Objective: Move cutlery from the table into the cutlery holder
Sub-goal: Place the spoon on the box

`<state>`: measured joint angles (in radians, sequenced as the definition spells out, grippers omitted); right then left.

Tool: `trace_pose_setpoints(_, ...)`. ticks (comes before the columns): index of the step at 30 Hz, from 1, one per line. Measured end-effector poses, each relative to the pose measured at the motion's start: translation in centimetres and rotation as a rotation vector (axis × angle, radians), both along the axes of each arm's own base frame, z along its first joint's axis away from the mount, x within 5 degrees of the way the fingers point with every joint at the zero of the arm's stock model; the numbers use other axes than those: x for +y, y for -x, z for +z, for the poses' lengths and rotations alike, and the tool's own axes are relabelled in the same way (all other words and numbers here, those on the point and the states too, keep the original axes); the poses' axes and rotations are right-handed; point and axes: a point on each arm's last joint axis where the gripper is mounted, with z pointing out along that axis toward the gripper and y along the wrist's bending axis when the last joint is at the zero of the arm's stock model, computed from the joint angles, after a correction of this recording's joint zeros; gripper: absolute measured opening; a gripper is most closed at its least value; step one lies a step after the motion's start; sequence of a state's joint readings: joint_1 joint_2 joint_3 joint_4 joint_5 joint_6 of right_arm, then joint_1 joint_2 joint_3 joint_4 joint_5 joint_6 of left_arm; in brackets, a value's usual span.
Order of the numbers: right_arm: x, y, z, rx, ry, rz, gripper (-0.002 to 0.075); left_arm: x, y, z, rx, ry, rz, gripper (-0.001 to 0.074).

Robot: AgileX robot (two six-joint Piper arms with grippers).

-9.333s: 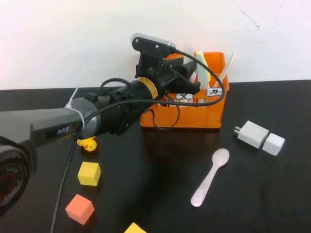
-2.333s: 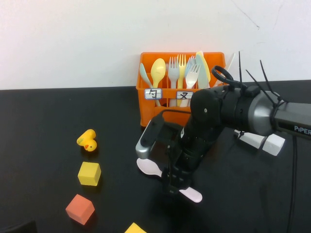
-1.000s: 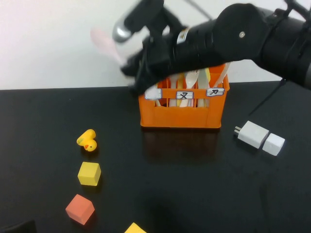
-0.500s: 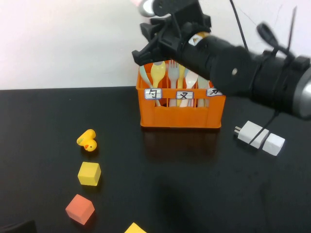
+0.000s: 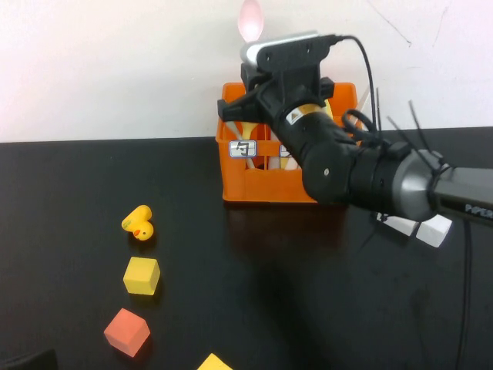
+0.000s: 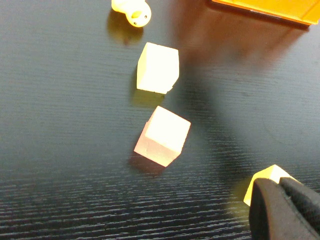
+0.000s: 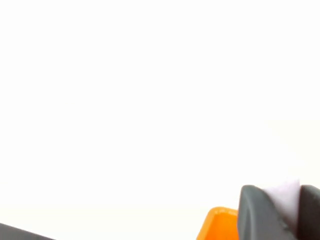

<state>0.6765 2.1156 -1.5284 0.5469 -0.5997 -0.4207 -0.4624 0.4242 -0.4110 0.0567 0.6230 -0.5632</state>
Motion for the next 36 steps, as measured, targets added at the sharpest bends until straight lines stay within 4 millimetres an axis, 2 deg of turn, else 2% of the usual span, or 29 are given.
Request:
trace_pose_setpoints(9,0.6,-0.3,-2.1,0.001,0.059,0.038,0.0141,0.0,0.0,0.0,0.0,0.0,0.0,-0.0001)
trace_pose_setpoints(12,0.7,-0.2,-2.3,0.004,0.062,0.049,0.021,0.0,0.0,0.0,0.0,0.0,0.0,-0.0001)
trace_pose_setpoints(17,0.7,-0.3,-2.2,-0.007,0.046,0.043,0.0405,0.0,0.0,0.0,0.0,0.0,0.0,-0.0001)
trace_pose_setpoints(21,0.6,-0.3,-1.6,-0.072,0.042,0.035,0.0447,0.0,0.0,0.0,0.0,0.0,0.0,-0.0001)
trace_pose_setpoints(23,0.6,-0.1,-0.5,-0.12,0.047,0.046,0.0447,0.0,0.0,0.0,0.0,0.0,0.0,-0.0001)
trace_pose_setpoints(26,0.6,0.6,2.2,-0.203,0.069,0.084,0.0405,0.0,0.0,0.0,0.0,0.0,0.0,-0.0001)
trace_pose_setpoints(29,0.6,2.6,6.8,-0.288,0.128,0.168,0.0239,0.0,0.0,0.0,0.0,0.0,0.0,-0.0001)
trace_pose_setpoints(31,0.7,4.4,9.5,-0.303,0.192,0.235,0.0111,0.0,0.0,0.0,-0.002,-0.001,-0.001,-0.0001)
trace_pose_setpoints(32,0.6,5.5,10.9,-0.297,0.236,0.27,0.0072,0.0,0.0,0.1,-0.009,-0.001,-0.004,-0.0001)
trace_pose_setpoints(34,0.1,7.7,13.3,-0.277,0.329,0.327,0.0034,0.2,0.3,0.3,-0.044,0.004,-0.011,-0.0001)
trace_pose_setpoints(36,-0.6,9.6,14.6,-0.211,0.442,0.374,0.0016,0.3,0.7,0.8,-0.097,0.016,-0.019,-0.0001)
